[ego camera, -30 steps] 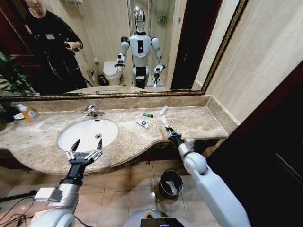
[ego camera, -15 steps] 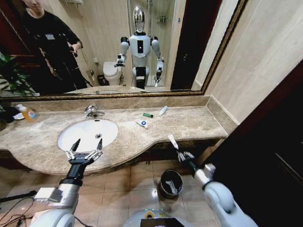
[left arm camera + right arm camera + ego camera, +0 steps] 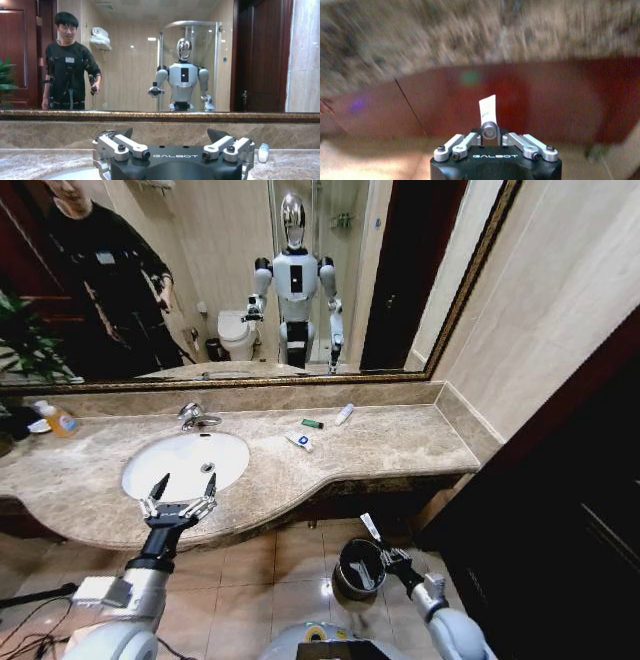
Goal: Pick up the trash from the sink and place it in the trash bin.
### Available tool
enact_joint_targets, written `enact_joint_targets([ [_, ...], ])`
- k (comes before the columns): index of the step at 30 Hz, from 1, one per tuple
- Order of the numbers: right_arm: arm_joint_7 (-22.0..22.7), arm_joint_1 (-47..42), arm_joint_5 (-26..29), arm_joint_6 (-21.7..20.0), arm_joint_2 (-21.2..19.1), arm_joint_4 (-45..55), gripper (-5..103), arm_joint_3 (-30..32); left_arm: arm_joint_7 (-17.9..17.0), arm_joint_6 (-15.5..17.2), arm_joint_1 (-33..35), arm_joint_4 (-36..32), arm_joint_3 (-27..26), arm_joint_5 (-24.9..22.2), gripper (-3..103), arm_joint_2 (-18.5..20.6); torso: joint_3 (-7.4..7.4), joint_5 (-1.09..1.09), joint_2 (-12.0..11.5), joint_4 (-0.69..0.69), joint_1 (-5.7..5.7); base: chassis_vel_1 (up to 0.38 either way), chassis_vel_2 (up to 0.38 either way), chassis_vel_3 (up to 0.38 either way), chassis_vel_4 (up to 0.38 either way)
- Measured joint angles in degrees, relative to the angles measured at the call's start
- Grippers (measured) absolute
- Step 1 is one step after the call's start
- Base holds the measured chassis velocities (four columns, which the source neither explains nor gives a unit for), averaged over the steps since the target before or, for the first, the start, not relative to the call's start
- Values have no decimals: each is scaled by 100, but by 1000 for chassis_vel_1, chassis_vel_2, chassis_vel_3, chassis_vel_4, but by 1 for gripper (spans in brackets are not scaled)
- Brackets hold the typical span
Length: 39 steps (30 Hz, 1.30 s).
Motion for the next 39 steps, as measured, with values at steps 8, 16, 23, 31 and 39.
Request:
enact_joint_targets([
  [8,163,696,-287,286,268,-1725,16,-10,0,0,0,0,0,0,100,0,0,0,0,0,0,0,0,0,0],
  [16,222,1108,-530,545,510,-2639,16,-13,0,0,0,0,0,0,100,0,0,0,0,0,-1,0,0,0,0],
  [23,274,1262,-702,586,665,-2847,16,-21,0,0,0,0,0,0,100,0,0,-1,0,-1,-1,0,0,0,0],
  [31,347,1305,-929,594,763,-2876,14,-29,0,0,0,0,0,0,100,0,0,-1,0,-1,-1,0,0,0,0],
  [39,515,1308,-1045,618,850,-2884,45,-31,0,0,0,0,0,0,100,0,0,0,0,0,-1,0,0,0,0],
])
